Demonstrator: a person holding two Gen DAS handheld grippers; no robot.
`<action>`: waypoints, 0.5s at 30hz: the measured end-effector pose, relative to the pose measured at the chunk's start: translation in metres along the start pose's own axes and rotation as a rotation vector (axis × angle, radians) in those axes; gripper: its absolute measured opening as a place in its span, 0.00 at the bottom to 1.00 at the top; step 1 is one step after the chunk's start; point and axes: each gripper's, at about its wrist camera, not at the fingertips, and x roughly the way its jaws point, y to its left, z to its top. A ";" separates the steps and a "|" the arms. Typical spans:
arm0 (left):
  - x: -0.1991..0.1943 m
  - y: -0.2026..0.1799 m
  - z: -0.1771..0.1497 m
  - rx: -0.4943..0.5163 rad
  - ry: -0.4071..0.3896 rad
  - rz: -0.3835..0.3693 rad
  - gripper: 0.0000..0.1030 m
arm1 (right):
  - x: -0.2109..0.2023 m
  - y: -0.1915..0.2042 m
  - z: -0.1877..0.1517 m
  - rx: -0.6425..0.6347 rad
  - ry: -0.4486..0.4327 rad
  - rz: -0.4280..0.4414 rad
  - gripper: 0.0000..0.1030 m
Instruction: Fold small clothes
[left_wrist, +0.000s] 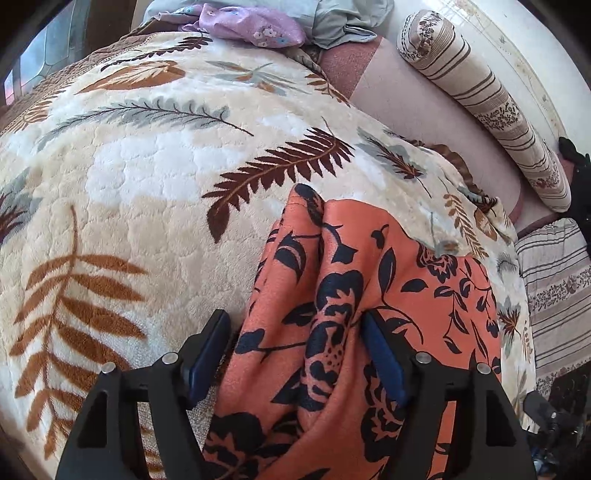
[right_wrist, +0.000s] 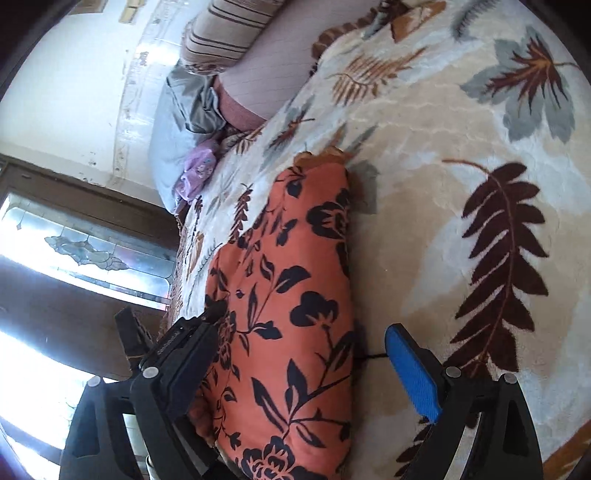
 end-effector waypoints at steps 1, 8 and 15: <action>-0.001 0.000 0.000 -0.004 0.002 -0.002 0.73 | 0.006 0.001 -0.001 -0.001 0.014 0.005 0.91; -0.001 0.001 0.002 -0.021 0.020 -0.010 0.73 | 0.045 0.023 -0.011 -0.087 0.082 -0.026 0.92; -0.002 0.001 0.001 -0.023 0.021 -0.010 0.74 | 0.041 0.021 -0.015 -0.104 0.076 -0.035 0.92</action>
